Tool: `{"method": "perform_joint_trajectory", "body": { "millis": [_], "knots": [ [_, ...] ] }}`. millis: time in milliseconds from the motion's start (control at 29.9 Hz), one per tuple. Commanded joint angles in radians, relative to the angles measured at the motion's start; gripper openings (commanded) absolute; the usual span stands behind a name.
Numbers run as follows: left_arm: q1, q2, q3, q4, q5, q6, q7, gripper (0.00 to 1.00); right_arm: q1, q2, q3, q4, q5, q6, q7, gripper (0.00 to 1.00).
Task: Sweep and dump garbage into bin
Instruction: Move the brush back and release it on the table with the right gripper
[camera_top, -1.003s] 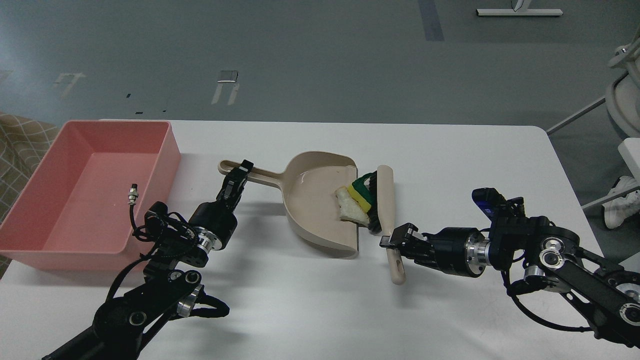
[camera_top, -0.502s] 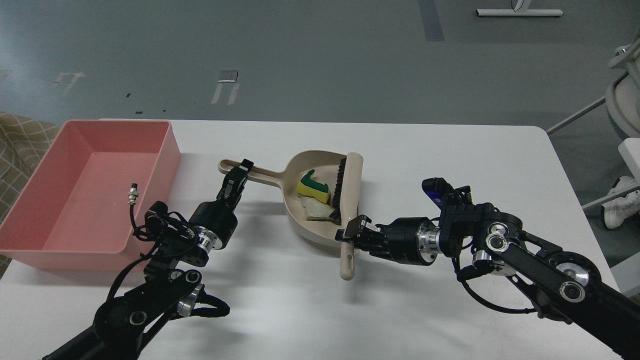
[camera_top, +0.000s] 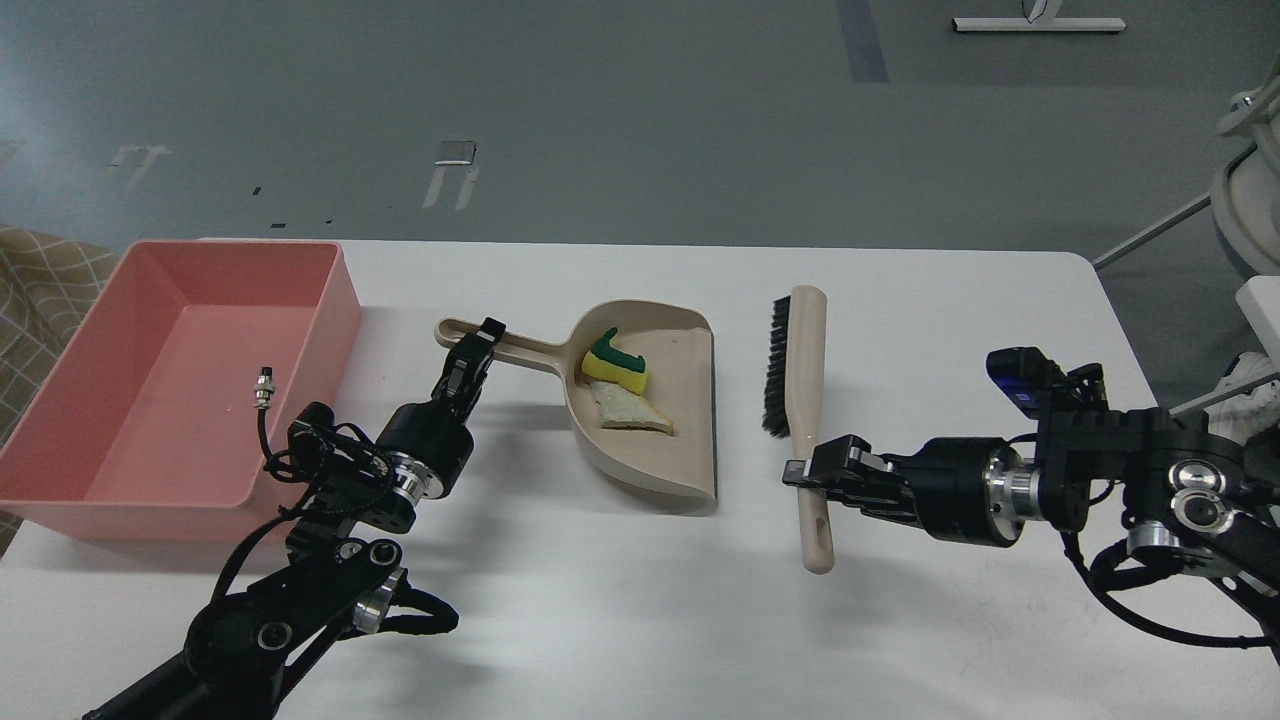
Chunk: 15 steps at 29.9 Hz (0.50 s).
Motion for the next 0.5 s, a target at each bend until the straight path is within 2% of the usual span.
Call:
{"method": "perform_joint_trajectory", "body": {
  "millis": [0, 100, 167, 468],
  "knots": [
    [0.001, 0.001, 0.000, 0.000, 0.001, 0.008, -0.001, 0.18, -0.032, -0.089, 0.035, 0.003, -0.003, 0.000, -0.008, 0.00],
    [0.001, 0.001, 0.000, 0.000, -0.001, 0.010, -0.003, 0.18, -0.043, -0.171, 0.038, 0.000, -0.003, 0.000, -0.039, 0.00],
    [0.001, 0.001, 0.000, 0.000, -0.001, 0.010, -0.003, 0.18, -0.044, -0.200, 0.038, -0.010, -0.003, 0.000, -0.043, 0.00],
    [0.004, 0.002, 0.000, 0.000, -0.002, 0.012, -0.009, 0.18, -0.047, -0.350, 0.031, -0.047, -0.003, 0.000, -0.039, 0.00]
  ]
}}
